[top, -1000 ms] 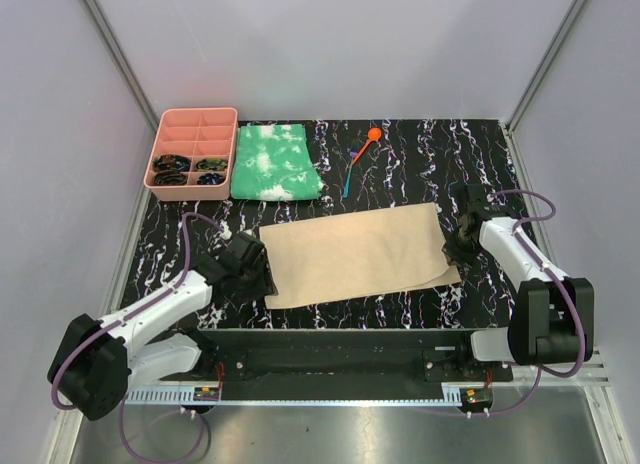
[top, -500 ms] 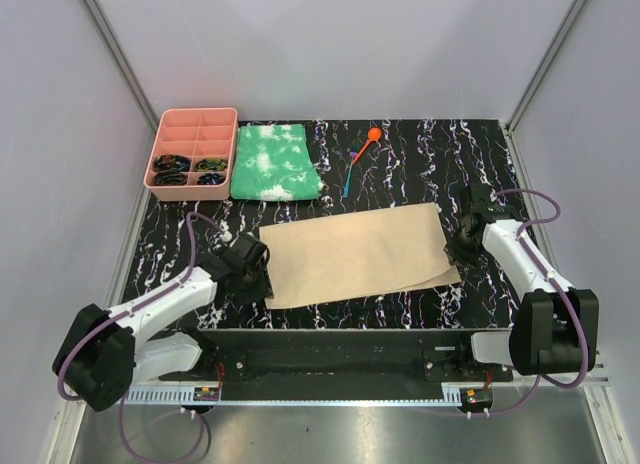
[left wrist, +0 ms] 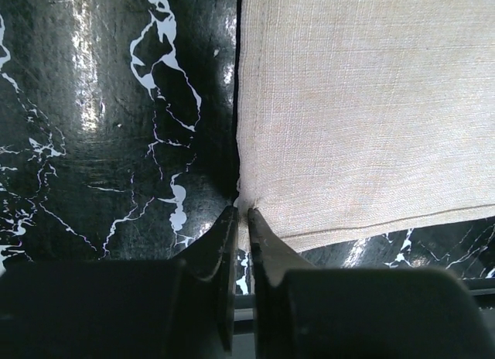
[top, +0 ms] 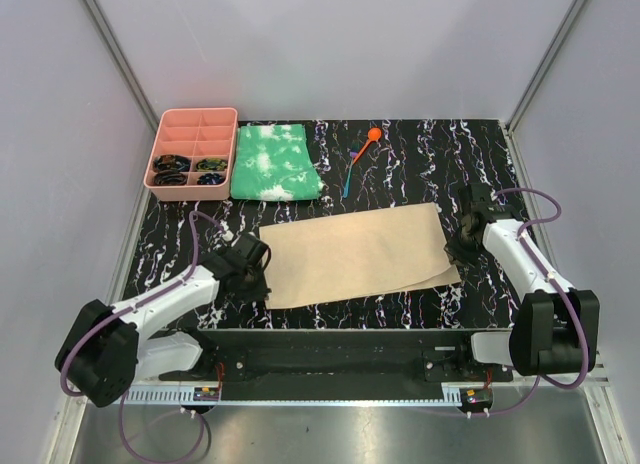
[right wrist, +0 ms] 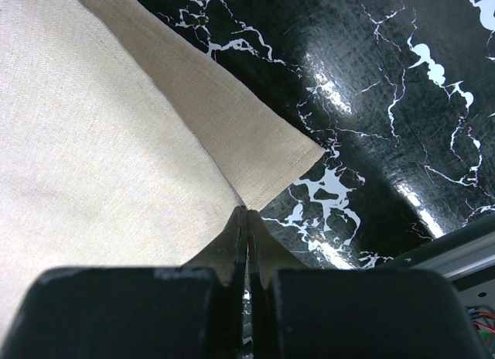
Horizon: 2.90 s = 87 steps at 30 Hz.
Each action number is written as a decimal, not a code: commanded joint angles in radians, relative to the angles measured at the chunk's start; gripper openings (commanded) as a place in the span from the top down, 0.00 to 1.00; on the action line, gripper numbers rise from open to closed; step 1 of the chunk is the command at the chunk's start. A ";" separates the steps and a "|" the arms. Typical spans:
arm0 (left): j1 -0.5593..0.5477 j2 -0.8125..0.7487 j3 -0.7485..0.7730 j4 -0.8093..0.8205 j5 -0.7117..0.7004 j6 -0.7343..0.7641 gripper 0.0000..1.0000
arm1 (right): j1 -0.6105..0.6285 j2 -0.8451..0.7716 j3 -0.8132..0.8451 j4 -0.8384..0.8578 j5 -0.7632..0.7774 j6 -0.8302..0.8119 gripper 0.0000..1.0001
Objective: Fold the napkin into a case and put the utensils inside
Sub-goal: Fold the rectangle-folded napkin at the center of the board, then smooth out the rectangle-folded napkin at the center of the board.
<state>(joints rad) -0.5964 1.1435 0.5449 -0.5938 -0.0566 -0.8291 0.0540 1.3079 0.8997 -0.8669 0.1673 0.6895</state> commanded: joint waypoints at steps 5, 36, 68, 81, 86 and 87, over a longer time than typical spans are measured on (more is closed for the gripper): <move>0.001 -0.034 0.007 0.048 -0.019 0.019 0.81 | -0.002 -0.013 0.044 -0.011 0.015 0.002 1.00; 0.003 -0.093 0.026 0.127 0.050 0.068 1.00 | -0.009 0.013 0.071 -0.041 0.133 -0.007 1.00; 0.004 -0.065 -0.028 0.164 0.040 0.091 0.99 | -0.011 -0.061 -0.082 -0.155 0.122 0.214 1.00; 0.003 -0.106 0.061 0.089 0.012 0.156 0.84 | -0.017 0.132 -0.107 -0.121 0.207 0.291 1.00; 0.004 -0.120 0.136 0.098 0.063 0.177 0.70 | -0.017 0.142 -0.091 -0.048 0.192 0.231 1.00; 0.004 -0.087 0.133 0.133 0.108 0.173 0.71 | -0.017 0.145 -0.087 -0.032 0.190 0.219 1.00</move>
<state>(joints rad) -0.5961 1.0302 0.6155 -0.5255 -0.0250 -0.6815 0.0429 1.4540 0.7891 -0.9703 0.3176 0.9463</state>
